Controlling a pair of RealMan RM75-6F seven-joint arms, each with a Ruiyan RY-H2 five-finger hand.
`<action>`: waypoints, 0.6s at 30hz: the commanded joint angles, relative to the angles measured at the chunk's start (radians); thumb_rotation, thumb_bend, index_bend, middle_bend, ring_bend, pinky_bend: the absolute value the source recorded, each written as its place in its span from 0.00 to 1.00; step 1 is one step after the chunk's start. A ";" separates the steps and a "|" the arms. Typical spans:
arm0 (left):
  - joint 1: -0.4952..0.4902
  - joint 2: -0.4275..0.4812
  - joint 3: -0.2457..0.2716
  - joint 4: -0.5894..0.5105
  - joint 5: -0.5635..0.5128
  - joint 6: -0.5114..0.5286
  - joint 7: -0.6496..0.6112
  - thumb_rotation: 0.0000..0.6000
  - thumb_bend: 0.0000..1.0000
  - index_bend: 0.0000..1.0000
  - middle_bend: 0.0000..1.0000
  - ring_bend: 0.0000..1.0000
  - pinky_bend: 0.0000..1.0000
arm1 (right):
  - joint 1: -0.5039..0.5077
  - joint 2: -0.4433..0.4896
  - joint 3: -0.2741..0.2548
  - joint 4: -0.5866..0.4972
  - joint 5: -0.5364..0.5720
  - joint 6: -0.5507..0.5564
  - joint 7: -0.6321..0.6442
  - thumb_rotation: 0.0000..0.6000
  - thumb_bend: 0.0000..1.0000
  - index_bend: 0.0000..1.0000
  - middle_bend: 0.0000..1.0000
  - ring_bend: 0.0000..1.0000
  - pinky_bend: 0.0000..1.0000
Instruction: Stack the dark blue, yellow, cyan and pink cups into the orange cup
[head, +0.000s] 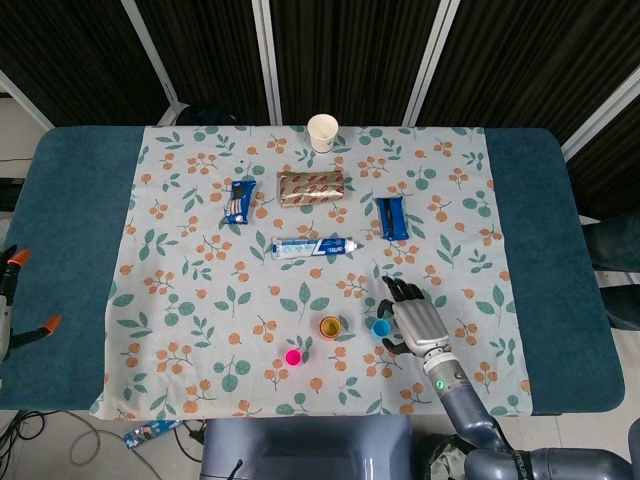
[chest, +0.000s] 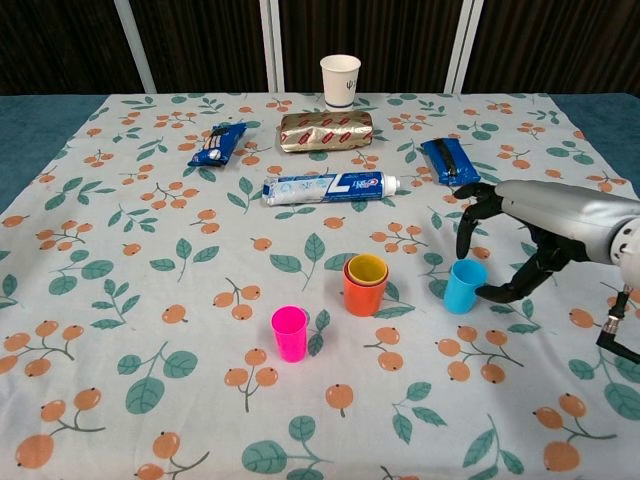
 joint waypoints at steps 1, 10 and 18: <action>0.000 0.000 0.000 0.000 0.000 0.000 0.000 1.00 0.12 0.11 0.01 0.00 0.00 | -0.001 -0.002 0.003 -0.002 0.000 -0.001 -0.003 1.00 0.35 0.44 0.00 0.02 0.12; 0.002 0.001 -0.002 0.000 0.000 0.003 -0.002 1.00 0.12 0.11 0.01 0.00 0.00 | 0.000 -0.013 0.018 0.003 0.013 -0.006 -0.019 1.00 0.35 0.46 0.00 0.02 0.12; 0.002 0.001 -0.003 0.000 -0.001 0.002 -0.003 1.00 0.12 0.11 0.01 0.00 0.00 | -0.001 -0.017 0.026 0.004 0.020 -0.010 -0.028 1.00 0.35 0.51 0.00 0.03 0.13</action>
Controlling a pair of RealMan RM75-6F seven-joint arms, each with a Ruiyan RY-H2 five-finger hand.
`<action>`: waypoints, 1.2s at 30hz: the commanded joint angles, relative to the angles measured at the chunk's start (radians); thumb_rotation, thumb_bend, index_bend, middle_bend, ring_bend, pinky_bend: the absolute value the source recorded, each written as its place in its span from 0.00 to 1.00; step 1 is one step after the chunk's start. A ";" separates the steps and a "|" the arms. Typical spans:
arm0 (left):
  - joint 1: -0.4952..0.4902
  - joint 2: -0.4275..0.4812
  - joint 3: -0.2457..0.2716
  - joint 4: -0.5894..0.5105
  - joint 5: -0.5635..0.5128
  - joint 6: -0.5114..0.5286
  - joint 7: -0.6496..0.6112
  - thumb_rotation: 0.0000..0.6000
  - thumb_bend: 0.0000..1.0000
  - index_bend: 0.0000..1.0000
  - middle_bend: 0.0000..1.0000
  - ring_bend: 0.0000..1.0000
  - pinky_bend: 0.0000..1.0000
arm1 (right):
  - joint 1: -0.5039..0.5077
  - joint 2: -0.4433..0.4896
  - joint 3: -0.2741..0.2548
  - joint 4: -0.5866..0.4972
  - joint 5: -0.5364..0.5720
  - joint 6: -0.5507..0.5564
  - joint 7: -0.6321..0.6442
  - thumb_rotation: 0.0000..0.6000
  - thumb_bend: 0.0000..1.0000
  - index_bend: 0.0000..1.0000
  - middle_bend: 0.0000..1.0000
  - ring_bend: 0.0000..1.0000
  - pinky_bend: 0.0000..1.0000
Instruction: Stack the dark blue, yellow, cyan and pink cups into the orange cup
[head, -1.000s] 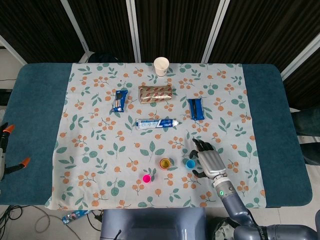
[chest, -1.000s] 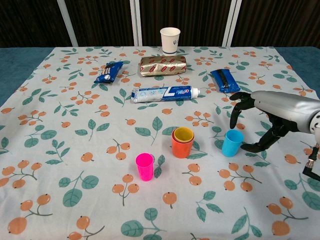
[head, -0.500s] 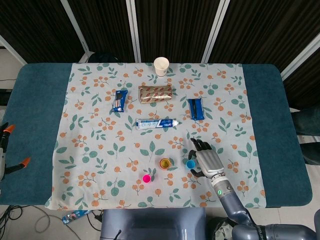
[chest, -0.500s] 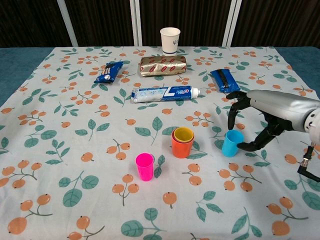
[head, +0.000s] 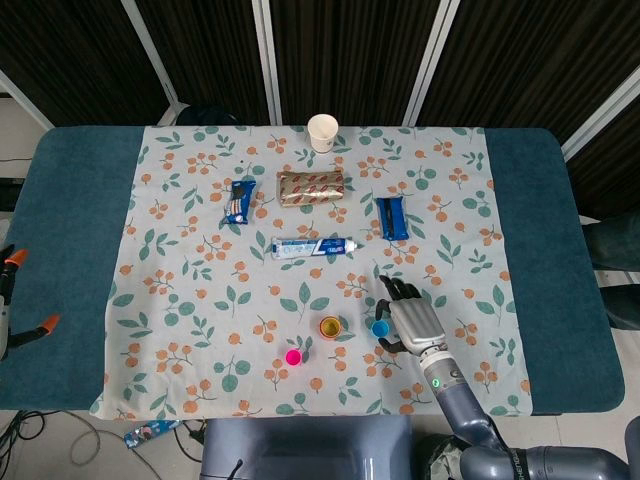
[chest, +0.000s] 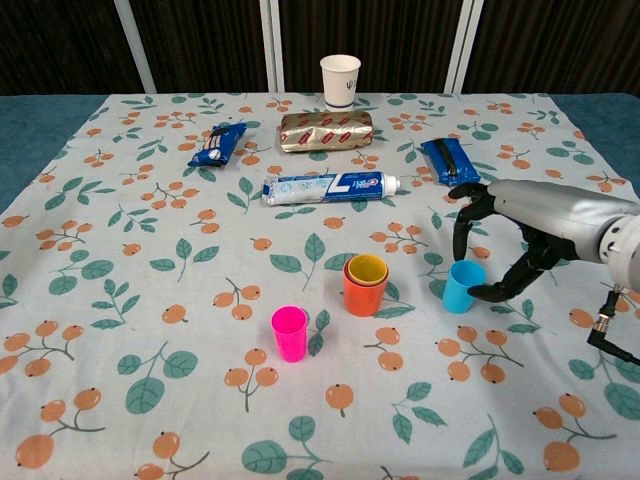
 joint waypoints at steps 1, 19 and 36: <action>0.000 0.000 0.000 0.000 0.001 0.001 0.001 1.00 0.12 0.11 0.01 0.00 0.00 | -0.001 0.000 0.002 -0.002 -0.002 0.001 0.000 1.00 0.35 0.51 0.00 0.03 0.13; 0.001 -0.002 0.000 -0.003 0.002 0.003 0.007 1.00 0.12 0.11 0.01 0.00 0.00 | 0.036 0.101 0.069 -0.208 0.000 0.004 -0.049 1.00 0.35 0.51 0.00 0.03 0.13; 0.002 0.002 -0.004 0.001 -0.003 0.001 -0.002 1.00 0.12 0.11 0.01 0.00 0.00 | 0.128 0.032 0.106 -0.248 0.092 0.024 -0.161 1.00 0.35 0.51 0.00 0.03 0.14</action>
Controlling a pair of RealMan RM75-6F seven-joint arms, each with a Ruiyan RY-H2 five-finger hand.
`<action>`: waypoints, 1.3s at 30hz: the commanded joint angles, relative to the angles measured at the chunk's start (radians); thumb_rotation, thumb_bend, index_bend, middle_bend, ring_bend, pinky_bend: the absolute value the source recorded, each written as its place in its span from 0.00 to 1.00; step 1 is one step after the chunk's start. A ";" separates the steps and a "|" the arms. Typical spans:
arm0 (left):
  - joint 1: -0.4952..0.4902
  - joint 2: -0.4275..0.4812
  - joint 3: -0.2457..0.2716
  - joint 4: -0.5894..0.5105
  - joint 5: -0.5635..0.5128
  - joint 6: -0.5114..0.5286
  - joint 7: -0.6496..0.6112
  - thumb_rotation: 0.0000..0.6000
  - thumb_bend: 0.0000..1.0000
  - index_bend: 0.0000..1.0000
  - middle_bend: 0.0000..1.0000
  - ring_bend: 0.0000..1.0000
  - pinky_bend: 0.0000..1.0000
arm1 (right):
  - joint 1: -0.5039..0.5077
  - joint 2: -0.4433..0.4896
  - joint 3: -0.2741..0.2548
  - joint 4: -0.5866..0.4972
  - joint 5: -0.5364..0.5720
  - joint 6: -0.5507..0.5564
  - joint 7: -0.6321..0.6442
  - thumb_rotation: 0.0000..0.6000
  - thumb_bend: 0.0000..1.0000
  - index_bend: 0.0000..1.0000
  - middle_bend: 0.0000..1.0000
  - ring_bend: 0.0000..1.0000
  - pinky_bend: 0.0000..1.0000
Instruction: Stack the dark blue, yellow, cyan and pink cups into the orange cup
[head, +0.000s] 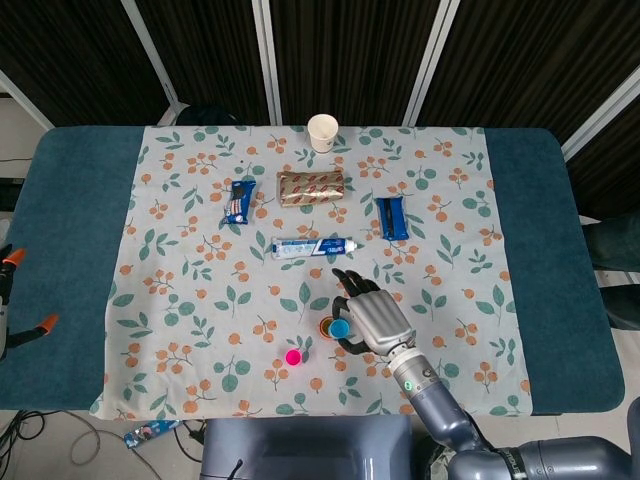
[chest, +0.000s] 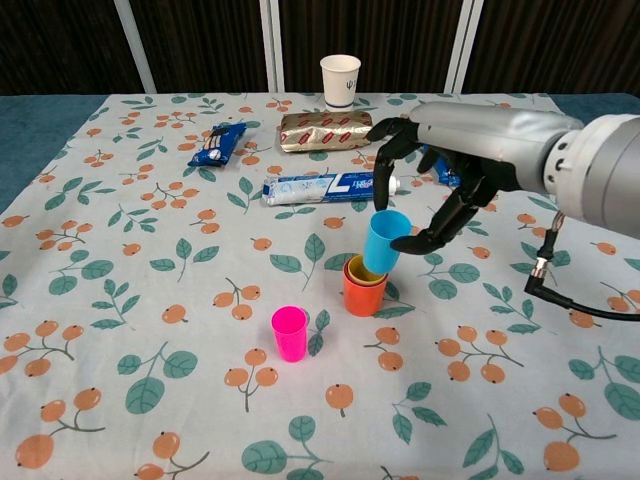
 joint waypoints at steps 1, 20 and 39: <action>0.000 0.001 0.000 0.000 0.000 0.001 -0.001 1.00 0.12 0.11 0.01 0.00 0.00 | 0.008 -0.012 0.001 0.010 0.013 0.006 -0.007 1.00 0.35 0.51 0.00 0.03 0.14; 0.001 0.004 -0.003 0.002 -0.004 -0.001 -0.006 1.00 0.12 0.11 0.01 0.00 0.00 | 0.043 -0.074 0.006 0.081 0.050 0.020 -0.006 1.00 0.35 0.51 0.00 0.03 0.14; 0.002 0.005 -0.005 0.003 -0.007 -0.001 -0.009 1.00 0.12 0.11 0.01 0.00 0.00 | 0.056 -0.087 -0.025 0.088 0.069 0.016 -0.027 1.00 0.35 0.17 0.00 0.00 0.09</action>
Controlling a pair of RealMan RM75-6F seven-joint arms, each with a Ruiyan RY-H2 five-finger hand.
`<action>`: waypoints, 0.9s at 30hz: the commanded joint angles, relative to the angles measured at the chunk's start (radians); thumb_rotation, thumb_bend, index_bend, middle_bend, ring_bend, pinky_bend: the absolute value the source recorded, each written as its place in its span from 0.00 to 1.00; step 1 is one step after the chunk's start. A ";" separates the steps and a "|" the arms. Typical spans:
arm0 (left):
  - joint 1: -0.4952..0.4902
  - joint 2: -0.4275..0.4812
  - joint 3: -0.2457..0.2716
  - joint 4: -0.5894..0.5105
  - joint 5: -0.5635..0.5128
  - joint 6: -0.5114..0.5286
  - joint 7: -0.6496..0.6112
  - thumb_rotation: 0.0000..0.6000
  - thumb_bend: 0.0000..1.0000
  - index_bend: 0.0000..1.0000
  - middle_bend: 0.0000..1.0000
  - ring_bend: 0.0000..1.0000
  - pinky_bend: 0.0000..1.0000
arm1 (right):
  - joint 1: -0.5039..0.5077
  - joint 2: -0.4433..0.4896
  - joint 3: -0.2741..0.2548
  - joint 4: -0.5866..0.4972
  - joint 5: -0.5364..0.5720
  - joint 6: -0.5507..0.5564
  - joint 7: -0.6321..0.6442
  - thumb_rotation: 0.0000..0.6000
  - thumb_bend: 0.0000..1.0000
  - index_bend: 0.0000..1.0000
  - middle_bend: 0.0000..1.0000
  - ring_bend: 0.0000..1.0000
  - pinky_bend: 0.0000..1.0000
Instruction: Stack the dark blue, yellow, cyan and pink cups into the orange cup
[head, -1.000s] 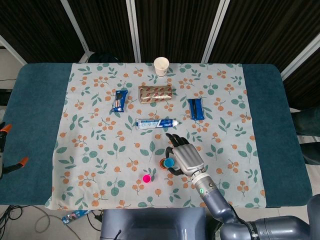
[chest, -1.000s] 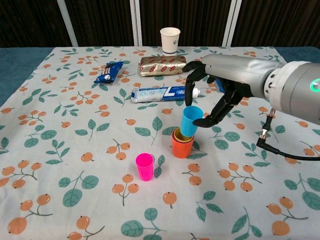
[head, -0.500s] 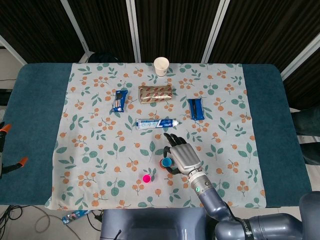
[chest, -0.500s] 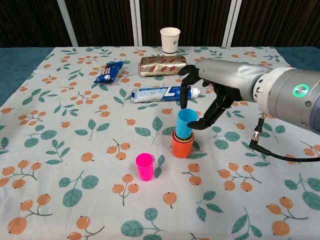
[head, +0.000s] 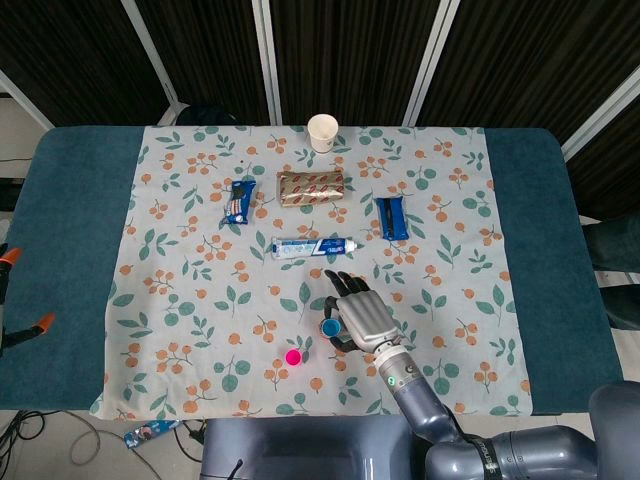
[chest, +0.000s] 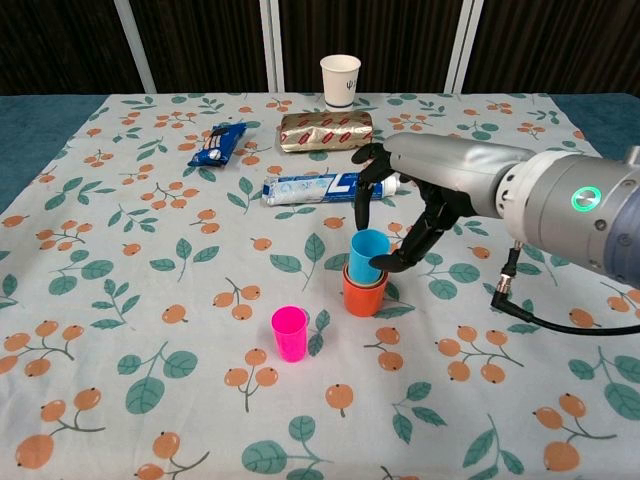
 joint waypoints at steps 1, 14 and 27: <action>0.000 -0.001 0.000 0.000 -0.002 -0.001 0.002 1.00 0.12 0.11 0.01 0.00 0.00 | 0.001 0.026 -0.013 -0.026 0.012 -0.011 -0.013 1.00 0.35 0.15 0.00 0.00 0.09; 0.002 -0.002 0.000 -0.006 -0.002 0.002 0.008 1.00 0.12 0.11 0.01 0.00 0.00 | -0.052 0.074 -0.100 -0.114 -0.198 0.006 0.045 1.00 0.35 0.27 0.00 0.00 0.09; 0.003 0.000 -0.002 -0.006 -0.005 0.003 0.006 1.00 0.12 0.11 0.01 0.00 0.00 | -0.071 -0.057 -0.163 -0.030 -0.281 0.005 -0.008 1.00 0.35 0.29 0.00 0.00 0.09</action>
